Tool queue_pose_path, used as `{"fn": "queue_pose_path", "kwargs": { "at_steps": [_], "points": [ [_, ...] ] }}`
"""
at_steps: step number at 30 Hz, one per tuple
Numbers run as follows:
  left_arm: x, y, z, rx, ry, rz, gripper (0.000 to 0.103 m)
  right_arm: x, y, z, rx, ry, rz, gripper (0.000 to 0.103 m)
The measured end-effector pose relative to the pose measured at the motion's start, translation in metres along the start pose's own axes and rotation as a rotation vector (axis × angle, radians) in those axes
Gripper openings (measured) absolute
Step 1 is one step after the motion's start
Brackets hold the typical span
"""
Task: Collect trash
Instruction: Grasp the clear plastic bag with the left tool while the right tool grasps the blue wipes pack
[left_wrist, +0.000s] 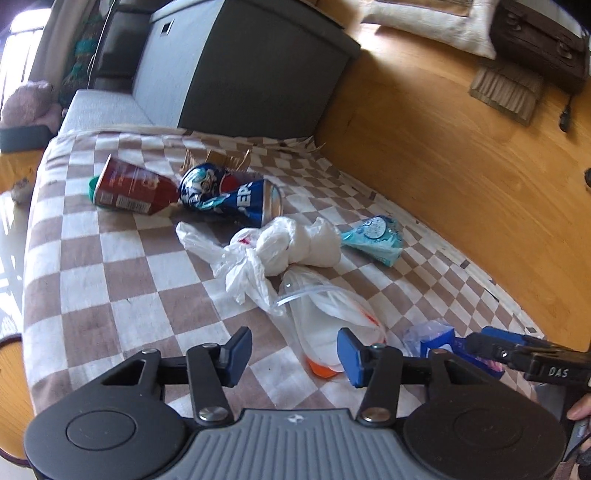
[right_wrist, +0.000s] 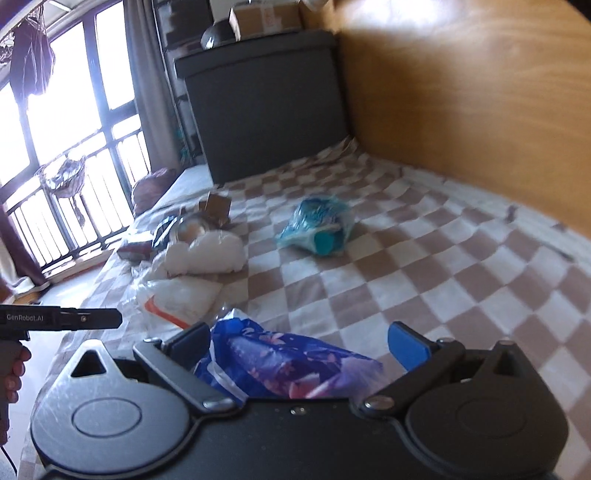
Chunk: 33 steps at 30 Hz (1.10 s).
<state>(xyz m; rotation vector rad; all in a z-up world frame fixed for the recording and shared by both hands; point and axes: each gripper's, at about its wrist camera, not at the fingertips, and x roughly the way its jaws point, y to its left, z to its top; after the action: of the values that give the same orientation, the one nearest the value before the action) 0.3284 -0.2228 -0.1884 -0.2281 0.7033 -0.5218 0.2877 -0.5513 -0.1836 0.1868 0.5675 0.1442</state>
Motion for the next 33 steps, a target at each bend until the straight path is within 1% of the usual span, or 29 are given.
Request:
{"fn": "queue_pose_path", "kwargs": {
  "at_steps": [4,7,9,11,15,17,18,19,20,22,25,28,31,33],
  "points": [
    [0.012,0.006,-0.001,-0.044,0.016,-0.013,0.05,0.012,0.001,-0.003,0.008,0.069,0.08,0.103],
    [0.022,0.007,-0.002,-0.055,0.023,-0.012,0.043,0.008,0.013,-0.007,-0.032,0.122,0.124,0.101],
    [0.026,0.007,-0.001,-0.049,0.012,-0.012,0.043,0.0,0.022,-0.012,-0.052,0.148,0.147,0.097],
    [0.03,0.006,-0.001,-0.038,0.004,-0.01,0.042,-0.009,0.03,-0.016,-0.069,0.16,0.166,0.096],
    [0.037,0.006,0.001,-0.039,-0.008,-0.005,0.037,-0.025,0.047,-0.024,-0.086,0.173,0.199,0.095],
    [0.04,0.005,0.004,-0.054,-0.007,-0.002,0.034,-0.029,0.058,-0.026,-0.112,0.186,0.206,0.095],
    [0.041,0.005,0.004,-0.066,-0.003,-0.004,0.028,-0.031,0.063,-0.027,-0.125,0.19,0.214,0.095],
    [0.043,0.004,0.005,-0.082,0.005,-0.012,0.019,-0.033,0.068,-0.027,-0.138,0.193,0.212,0.093],
    [0.044,0.004,0.005,-0.096,0.018,-0.017,0.016,-0.034,0.072,-0.026,-0.145,0.193,0.193,0.093],
    [0.045,0.002,0.003,-0.11,0.027,-0.032,0.011,-0.035,0.076,-0.023,-0.126,0.182,0.112,0.093],
    [0.045,0.001,0.0,-0.135,0.039,-0.058,0.008,-0.033,0.072,-0.017,-0.038,0.147,0.042,0.096],
    [0.042,-0.001,-0.002,-0.148,0.056,-0.068,0.007,-0.021,0.069,-0.012,-0.013,0.141,-0.026,0.096],
    [0.034,-0.002,-0.007,-0.159,0.081,-0.082,0.005,-0.006,0.068,-0.012,0.001,0.172,-0.043,0.095],
    [0.029,-0.003,-0.01,-0.146,0.094,-0.09,0.005,0.002,0.069,-0.015,0.022,0.207,-0.03,0.089]
  ]
}}
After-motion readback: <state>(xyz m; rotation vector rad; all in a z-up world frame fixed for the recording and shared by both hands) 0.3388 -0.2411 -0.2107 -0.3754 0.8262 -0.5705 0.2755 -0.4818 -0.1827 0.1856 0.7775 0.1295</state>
